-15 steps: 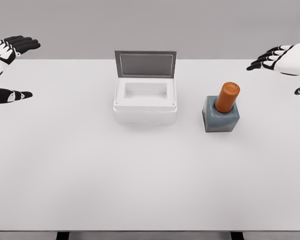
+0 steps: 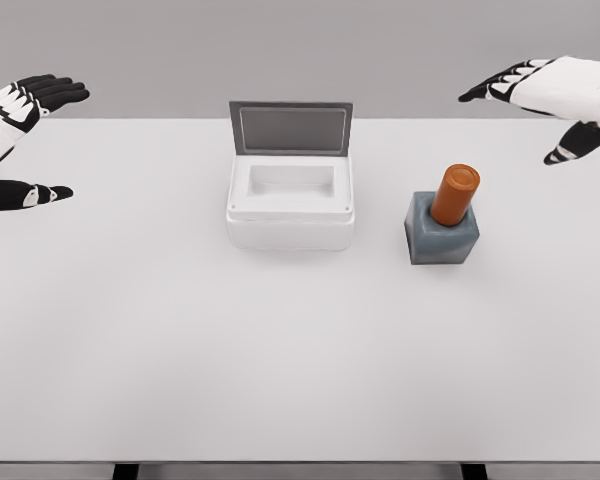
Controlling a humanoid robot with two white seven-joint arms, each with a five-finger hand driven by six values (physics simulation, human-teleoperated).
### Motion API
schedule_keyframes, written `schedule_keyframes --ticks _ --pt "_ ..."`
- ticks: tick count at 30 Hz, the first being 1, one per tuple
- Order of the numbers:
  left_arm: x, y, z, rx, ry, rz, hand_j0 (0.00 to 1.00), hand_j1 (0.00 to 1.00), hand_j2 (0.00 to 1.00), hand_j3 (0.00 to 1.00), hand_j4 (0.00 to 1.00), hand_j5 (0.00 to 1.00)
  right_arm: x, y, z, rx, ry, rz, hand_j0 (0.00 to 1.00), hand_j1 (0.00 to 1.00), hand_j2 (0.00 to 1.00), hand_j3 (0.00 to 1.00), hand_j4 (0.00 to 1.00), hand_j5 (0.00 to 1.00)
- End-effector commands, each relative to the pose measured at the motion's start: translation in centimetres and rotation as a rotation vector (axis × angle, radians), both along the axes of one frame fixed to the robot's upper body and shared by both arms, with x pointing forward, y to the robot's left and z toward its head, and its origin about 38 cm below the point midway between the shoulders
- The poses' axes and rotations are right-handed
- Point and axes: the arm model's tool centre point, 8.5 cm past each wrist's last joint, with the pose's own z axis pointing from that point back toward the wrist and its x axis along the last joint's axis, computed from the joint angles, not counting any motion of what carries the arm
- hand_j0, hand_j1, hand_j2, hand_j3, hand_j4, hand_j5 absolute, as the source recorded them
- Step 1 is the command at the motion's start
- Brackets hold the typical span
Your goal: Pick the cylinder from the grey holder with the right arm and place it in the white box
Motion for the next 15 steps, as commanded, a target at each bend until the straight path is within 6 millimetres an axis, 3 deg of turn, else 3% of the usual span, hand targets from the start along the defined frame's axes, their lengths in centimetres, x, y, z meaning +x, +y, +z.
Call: schedule_keyframes --ticks 1,8,15 --pt "0.0 0.1 0.1 -0.007 0.000 0.001 1.00 1.00 1.00 1.00 1.00 1.00 0.2 1.4 -1.4 0.020 0.041 0.029 1.00 1.00 1.00 1.00 1.00 1.00" --pt "0.0 0.0 0.0 -0.007 0.002 -0.001 1.00 1.00 1.00 1.00 1.00 1.00 0.6 3.1 -5.1 0.008 0.125 0.062 1.00 1.00 1.00 1.00 1.00 1.00" --pt "0.0 -0.1 -0.1 -0.015 0.002 -0.002 1.00 1.00 1.00 1.00 1.00 1.00 0.6 3.3 -6.0 -0.003 0.148 0.072 1.00 1.00 1.00 1.00 1.00 1.00"
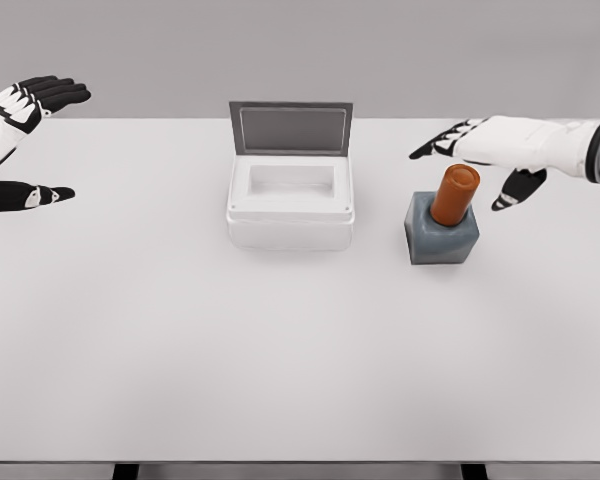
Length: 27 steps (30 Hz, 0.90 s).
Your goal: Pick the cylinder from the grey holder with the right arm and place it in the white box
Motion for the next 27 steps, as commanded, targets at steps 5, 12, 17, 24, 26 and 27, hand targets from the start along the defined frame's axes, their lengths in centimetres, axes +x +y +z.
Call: schedule_keyframes --ticks 5,12,17,24,26,27 --pt "0.0 0.0 0.0 -0.008 0.001 0.000 1.00 1.00 1.00 1.00 1.00 1.00 0.2 -0.5 -0.7 -0.006 0.016 -0.002 1.00 1.00 1.00 1.00 1.00 1.00" --pt "0.0 0.0 0.0 -0.009 0.001 0.000 1.00 1.00 1.00 1.00 1.00 1.00 0.2 -0.2 -2.0 -0.017 0.046 0.013 1.00 1.00 1.00 1.00 1.00 1.00" --pt "0.0 0.0 0.0 -0.009 0.001 0.000 1.00 1.00 1.00 1.00 1.00 1.00 0.4 -0.6 -2.0 -0.018 0.048 -0.002 0.94 0.94 0.94 0.94 0.94 0.94" --pt "0.0 -0.1 0.0 -0.014 0.000 -0.002 1.00 1.00 1.00 1.00 1.00 1.00 0.3 -0.4 -1.9 -0.017 0.043 0.025 0.63 0.63 0.63 0.63 0.63 0.63" --pt "0.0 -0.1 0.0 -0.014 0.000 -0.002 1.00 1.00 1.00 1.00 1.00 1.00 0.2 -0.2 -1.9 -0.015 0.043 0.036 0.63 0.63 0.63 0.63 0.63 0.63" --pt "0.0 -0.1 0.0 -0.014 0.000 -0.002 1.00 1.00 1.00 1.00 1.00 1.00 0.1 -0.2 -1.9 -0.015 0.042 0.038 0.63 0.63 0.63 0.63 0.63 0.63"
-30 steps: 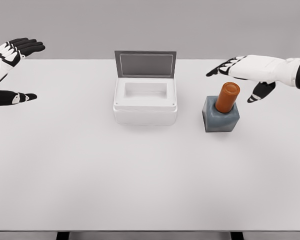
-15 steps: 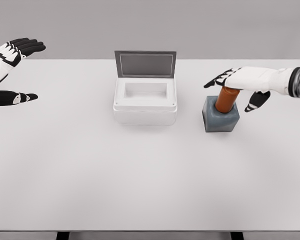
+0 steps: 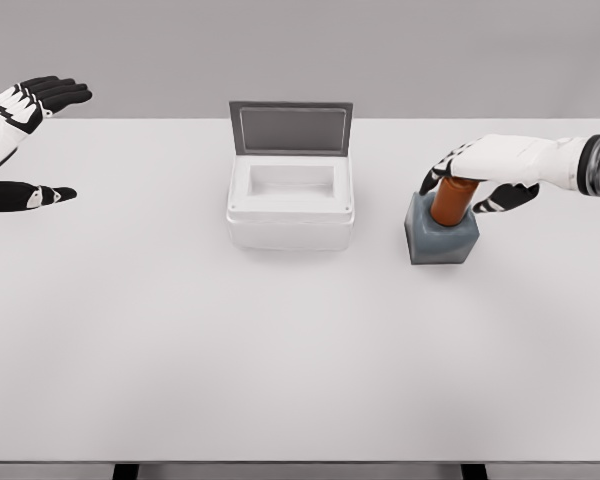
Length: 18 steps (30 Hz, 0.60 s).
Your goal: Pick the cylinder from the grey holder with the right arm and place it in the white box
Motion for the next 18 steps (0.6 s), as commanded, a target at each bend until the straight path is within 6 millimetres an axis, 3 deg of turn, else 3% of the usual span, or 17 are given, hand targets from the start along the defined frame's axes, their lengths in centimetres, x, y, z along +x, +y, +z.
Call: schedule_keyframes --ticks 1,3,6,8,18 --pt "0.0 0.0 0.1 -0.007 0.000 -0.001 1.00 1.00 1.00 1.00 1.00 1.00 -0.1 0.1 0.0 0.003 0.000 0.010 0.63 0.63 0.63 0.63 0.63 0.63" --pt "0.0 0.0 0.1 -0.007 0.000 -0.001 1.00 1.00 1.00 1.00 1.00 1.00 0.0 0.3 0.0 0.005 0.000 0.012 0.63 0.63 0.63 0.63 0.63 0.63" --pt "0.0 0.0 0.1 -0.007 0.000 -0.001 1.00 1.00 1.00 1.00 1.00 1.00 -0.1 0.2 -0.1 0.004 0.000 0.028 0.39 0.39 0.39 0.39 0.39 0.39" --pt "0.0 0.0 0.1 -0.007 0.000 -0.001 1.00 1.00 1.00 1.00 1.00 1.00 -0.2 0.2 0.1 0.004 -0.003 0.029 0.32 0.32 0.32 0.32 0.32 0.32" --pt "0.0 0.0 0.1 -0.007 0.000 -0.001 1.00 1.00 1.00 1.00 1.00 1.00 0.3 -0.1 2.3 0.025 -0.060 0.044 0.29 0.29 0.29 0.29 0.29 0.29"
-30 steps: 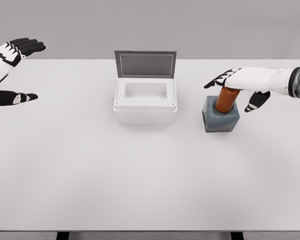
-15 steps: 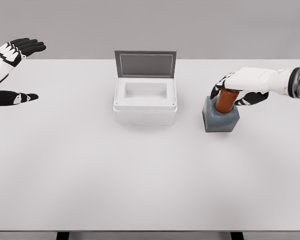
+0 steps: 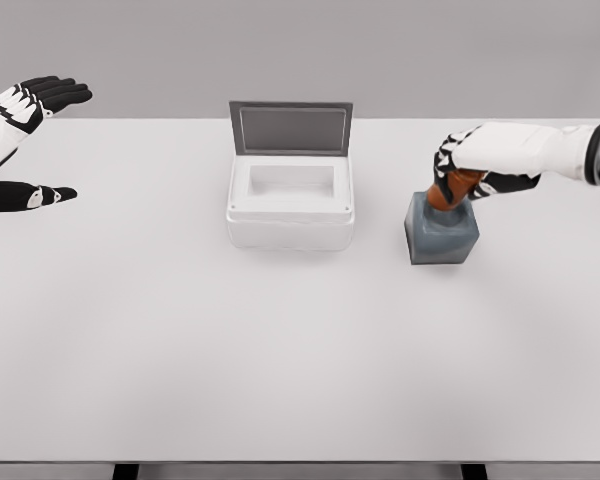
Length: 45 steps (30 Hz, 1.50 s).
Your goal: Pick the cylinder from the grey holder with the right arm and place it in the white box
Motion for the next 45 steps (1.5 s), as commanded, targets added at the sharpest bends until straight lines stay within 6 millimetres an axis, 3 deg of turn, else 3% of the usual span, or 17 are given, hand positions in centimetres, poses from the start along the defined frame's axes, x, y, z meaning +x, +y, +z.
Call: schedule_keyframes --ticks 1,22,36,45 --pt "0.0 0.0 0.1 -0.006 0.001 0.000 1.00 1.00 1.00 1.00 1.00 1.00 0.2 0.0 0.7 0.015 -0.019 0.001 0.29 0.29 0.29 0.29 0.29 0.29" --pt "0.0 0.0 0.1 -0.006 0.001 0.000 1.00 1.00 1.00 1.00 1.00 1.00 4.5 9.8 1.0 0.099 -0.066 0.111 0.29 0.29 0.29 0.29 0.29 0.29" --pt "0.0 0.0 0.1 -0.006 0.001 0.000 1.00 1.00 1.00 1.00 1.00 1.00 5.2 13.3 1.1 0.103 -0.060 0.157 0.29 0.29 0.29 0.29 0.29 0.29" --pt "0.0 0.0 0.1 -0.005 -0.001 0.000 1.00 1.00 1.00 1.00 1.00 1.00 5.5 13.4 1.0 0.098 -0.056 0.152 0.29 0.29 0.29 0.29 0.29 0.29"
